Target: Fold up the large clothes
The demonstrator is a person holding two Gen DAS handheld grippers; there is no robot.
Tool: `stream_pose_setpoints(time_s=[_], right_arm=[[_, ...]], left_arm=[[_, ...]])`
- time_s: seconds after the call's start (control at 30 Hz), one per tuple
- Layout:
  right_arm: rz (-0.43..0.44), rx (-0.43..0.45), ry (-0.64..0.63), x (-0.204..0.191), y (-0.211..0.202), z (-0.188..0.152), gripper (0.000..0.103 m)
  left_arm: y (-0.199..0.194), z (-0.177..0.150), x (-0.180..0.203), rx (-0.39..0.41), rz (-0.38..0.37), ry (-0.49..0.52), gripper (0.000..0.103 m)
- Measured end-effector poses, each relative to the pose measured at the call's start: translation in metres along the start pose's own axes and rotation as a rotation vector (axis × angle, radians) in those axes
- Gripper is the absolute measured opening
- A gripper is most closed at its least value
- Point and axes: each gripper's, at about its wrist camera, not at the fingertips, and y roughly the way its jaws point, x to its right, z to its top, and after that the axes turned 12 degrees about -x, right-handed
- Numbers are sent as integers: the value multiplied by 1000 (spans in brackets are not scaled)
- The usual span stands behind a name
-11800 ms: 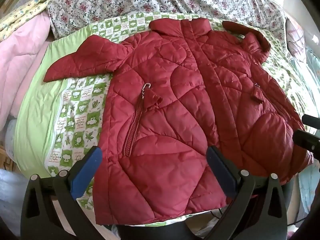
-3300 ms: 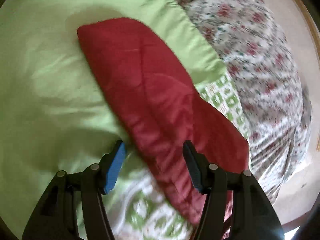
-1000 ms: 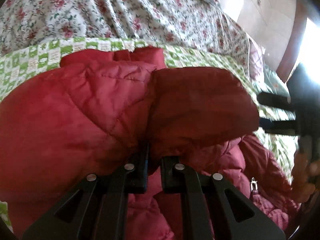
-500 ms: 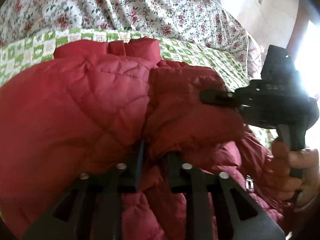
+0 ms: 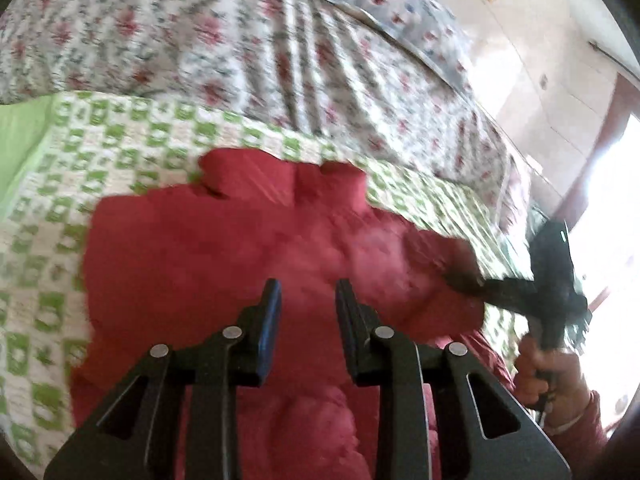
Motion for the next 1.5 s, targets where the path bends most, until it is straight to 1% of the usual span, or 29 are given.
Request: stream_pose_setpoints(time_s=[0.07,0.13,0.23,0.3,0.33,0.37,0.4,0.43,0.5,0.53,0.6,0.63,0.7,0.73,0.83,0.93,0.97,1.03,1.07,1.13,1.23,1.4,1.5], right_arm=[[-15,-20,7,10,3,1,9],[-33,-38,-1,14,9,1,9],[-73,-47,-20,16,16,-2,9],[-88,-46,-25,17,17,-5,10],[-104,-44,-31,17,18,-6,13],[-126,-41,-32,17,17,-7,20],[-149,-39,-31,16,16,-8,23],[-167,-30,-29,15,14,-9,29],[-260,34,-39,3,-1,-12,29],[-313,89,-61,-8,-10,-14,29],[-361,197,-122,-34,-26,-20,30],[-356,219,-160,-48,-28,-22,31],[-338,185,-238,-71,-16,-22,34],[-337,151,-280,-84,-3,-21,35],[-368,64,-340,-97,38,-18,35],[-433,-4,-317,-82,68,-16,34],[-455,-22,-293,-71,75,-16,31],[-433,-55,-251,-55,82,-15,29],[-430,-59,-242,-49,84,-16,24],[-458,-57,-247,-45,85,-18,18],[-459,-55,-246,-43,87,-19,18],[-432,-51,-229,-40,86,-18,18],[-418,-50,-219,-40,87,-16,18]], left_arm=[[9,9,-15,-18,26,-29,25],[26,15,-28,-71,26,-51,25],[53,11,-41,-148,41,-60,25],[63,3,-45,-175,52,-67,25],[69,1,-46,-187,54,-66,25],[71,-1,-46,-191,61,-62,25],[72,-2,-45,-196,67,-60,25],[73,-4,-44,-200,71,-58,25],[73,-6,-43,-205,81,-49,25],[73,-7,-42,-205,85,-45,25],[75,-7,-42,-204,93,-39,25],[76,-8,-42,-203,97,-37,25],[77,-8,-41,-202,107,-36,25],[77,-8,-41,-202,111,-34,25],[78,-7,-41,-206,117,-27,25],[77,-7,-41,-210,117,-14,25],[78,-7,-41,-211,117,-7,25],[79,-9,-40,-214,124,11,25],[80,-9,-39,-215,129,19,25],[80,-11,-38,-216,137,29,25],[75,-10,-38,-223,134,17,25],[53,-13,-34,-180,136,7,25],[60,-16,-36,-204,154,9,25]])
